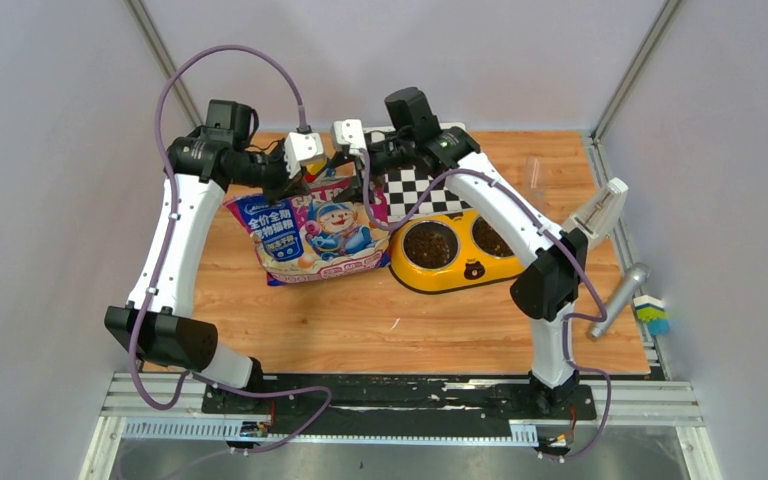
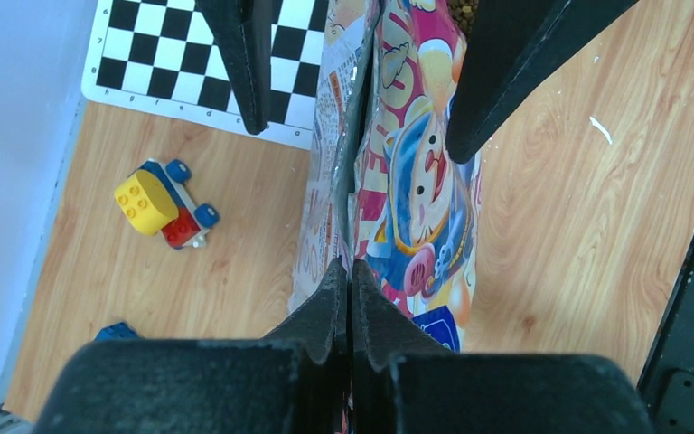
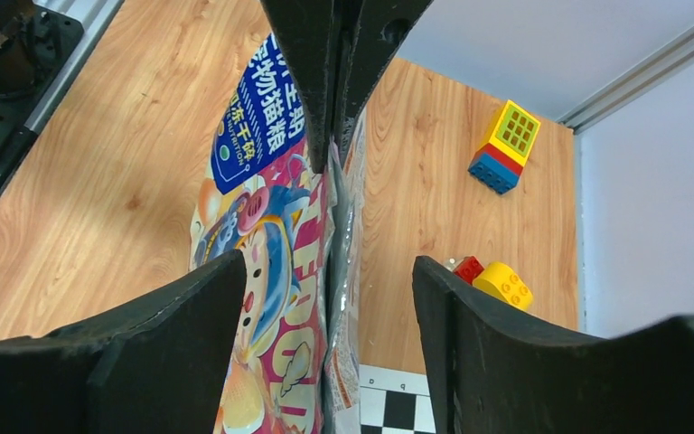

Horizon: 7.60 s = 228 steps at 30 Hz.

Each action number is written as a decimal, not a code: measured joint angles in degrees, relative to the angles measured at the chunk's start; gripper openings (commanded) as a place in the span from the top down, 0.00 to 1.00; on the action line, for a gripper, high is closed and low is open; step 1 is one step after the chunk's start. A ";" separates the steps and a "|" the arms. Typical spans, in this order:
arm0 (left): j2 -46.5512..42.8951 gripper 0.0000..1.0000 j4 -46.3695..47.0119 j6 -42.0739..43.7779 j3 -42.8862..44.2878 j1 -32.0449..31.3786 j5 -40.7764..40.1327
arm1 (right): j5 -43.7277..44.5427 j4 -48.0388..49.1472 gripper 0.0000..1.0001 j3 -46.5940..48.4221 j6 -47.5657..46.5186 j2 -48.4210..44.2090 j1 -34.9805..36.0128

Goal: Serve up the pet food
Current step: Close the pet food bag at the center of the board, then reset both arms

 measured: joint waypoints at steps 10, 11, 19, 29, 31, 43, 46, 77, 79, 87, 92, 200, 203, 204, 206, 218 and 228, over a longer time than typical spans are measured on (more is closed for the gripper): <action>0.00 1.00 -0.11 -0.48 0.00 0.22 0.59 | 2.03 -0.87 1.00 2.25 -1.70 2.43 1.38; 0.00 1.00 -0.11 -0.48 0.00 0.24 0.50 | 2.34 -1.11 1.00 2.43 -1.70 2.43 1.46; -0.11 1.00 -0.35 0.50 0.00 2.49 1.31 | 3.08 -1.05 1.00 2.54 -2.14 2.40 1.14; -0.11 0.83 -5.62 5.49 0.00 8.76 8.02 | 3.19 1.05 1.00 1.95 -2.95 2.40 2.97; -0.63 0.81 -6.47 6.45 0.02 10.54 5.88 | 3.43 0.33 1.00 1.88 -2.95 2.40 2.47; -2.19 0.73 -9.16 9.70 0.52 14.23 -0.68 | 2.49 -0.31 1.00 1.88 -2.62 2.40 0.74; -2.19 0.57 -9.29 9.77 0.61 14.32 -0.35 | 2.43 -0.37 1.00 1.88 -2.45 2.40 0.72; -0.79 0.89 -2.54 2.71 -1.40 9.84 5.05 | 2.36 -1.25 1.00 3.19 0.07 3.13 0.48; -0.85 0.55 -2.40 2.19 -1.40 9.84 4.92 | 2.08 -1.27 1.00 3.32 0.96 3.19 0.44; -3.13 0.35 2.95 -0.26 -4.13 5.05 5.20 | 0.48 -1.29 1.00 4.28 7.04 3.89 0.15; -4.39 0.67 6.29 -1.38 -6.36 0.66 4.09 | -0.26 -1.07 1.00 4.74 9.94 4.28 -0.11; -25.14 0.00 16.76 -19.12 -10.93 23.34 4.68 | 25.00 8.13 0.00 -21.51 24.79 -34.49 -5.51; -30.42 0.00 21.99 -27.06 -14.75 23.37 3.87 | 34.56 10.80 0.00 -30.67 26.21 -44.70 -5.75; -31.50 0.00 23.23 -29.27 -15.08 23.37 3.67 | 38.25 12.13 0.00 -34.38 26.62 -48.65 -5.79; -32.83 0.00 25.81 -32.94 -16.04 23.37 2.45 | 43.01 13.79 0.00 -39.28 27.30 -54.01 -5.81; -40.81 0.00 23.39 -38.49 -23.10 23.45 -10.27 | 53.96 21.44 0.00 -59.84 33.64 -78.20 -11.47; -50.66 0.00 22.08 -39.93 -37.29 23.45 -26.56 | 66.38 21.90 0.00 -76.04 33.46 -102.01 -20.90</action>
